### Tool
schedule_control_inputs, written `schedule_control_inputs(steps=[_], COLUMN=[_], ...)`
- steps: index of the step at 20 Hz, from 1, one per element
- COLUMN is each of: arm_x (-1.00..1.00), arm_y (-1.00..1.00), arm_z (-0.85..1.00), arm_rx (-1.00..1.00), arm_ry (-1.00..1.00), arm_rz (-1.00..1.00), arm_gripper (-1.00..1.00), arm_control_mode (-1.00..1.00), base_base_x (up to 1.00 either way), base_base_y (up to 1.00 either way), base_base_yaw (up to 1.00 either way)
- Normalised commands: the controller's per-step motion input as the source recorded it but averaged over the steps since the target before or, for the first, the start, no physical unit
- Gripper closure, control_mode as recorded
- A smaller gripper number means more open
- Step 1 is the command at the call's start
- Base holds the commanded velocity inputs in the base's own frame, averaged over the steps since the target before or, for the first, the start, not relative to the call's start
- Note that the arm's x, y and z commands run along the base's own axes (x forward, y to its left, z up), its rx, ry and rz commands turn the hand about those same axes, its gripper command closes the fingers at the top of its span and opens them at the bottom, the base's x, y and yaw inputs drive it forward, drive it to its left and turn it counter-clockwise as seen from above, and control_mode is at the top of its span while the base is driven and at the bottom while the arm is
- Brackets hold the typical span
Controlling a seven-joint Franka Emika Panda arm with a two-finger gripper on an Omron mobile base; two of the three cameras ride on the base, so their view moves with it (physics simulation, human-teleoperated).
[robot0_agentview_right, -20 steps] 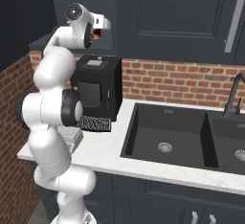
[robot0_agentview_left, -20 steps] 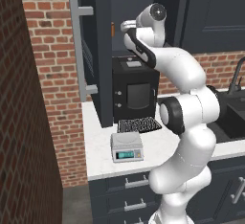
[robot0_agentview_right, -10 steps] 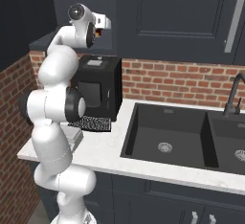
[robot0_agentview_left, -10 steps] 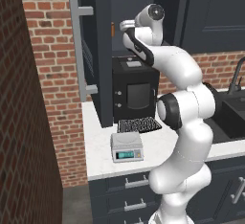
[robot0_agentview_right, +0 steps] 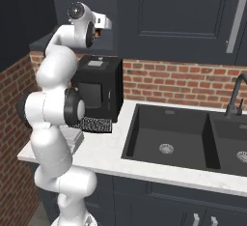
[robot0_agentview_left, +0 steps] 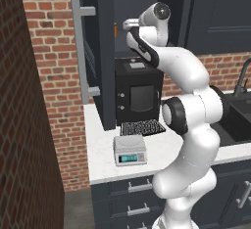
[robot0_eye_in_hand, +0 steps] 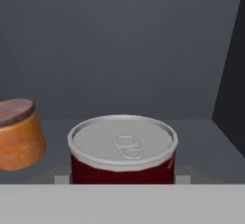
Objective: Pick the canned food and place it on the digital scale for weighing, and close the cabinet.
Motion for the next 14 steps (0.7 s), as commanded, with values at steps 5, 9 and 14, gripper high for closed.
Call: schedule_control_inputs(steps=[5, 9, 14], arm_x=[-0.89, -0.84, -0.63], arm_y=[0.15, 0.67, 0.54], arm_z=[-0.01, -0.04, 0.00], arm_rx=[0.11, 0.01, 0.00], arm_ry=[-0.28, -0.22, -0.11], arm_rz=[0.00, 0.00, -0.02], arm_gripper=[1.00, 1.00, 1.00], arm_control_mode=[-1.00, -1.00, -1.00], base_base_x=[0.00, 0.00, 0.00], base_base_y=[0.00, 0.00, 0.00], base_base_yaw=[0.00, 0.00, 0.00])
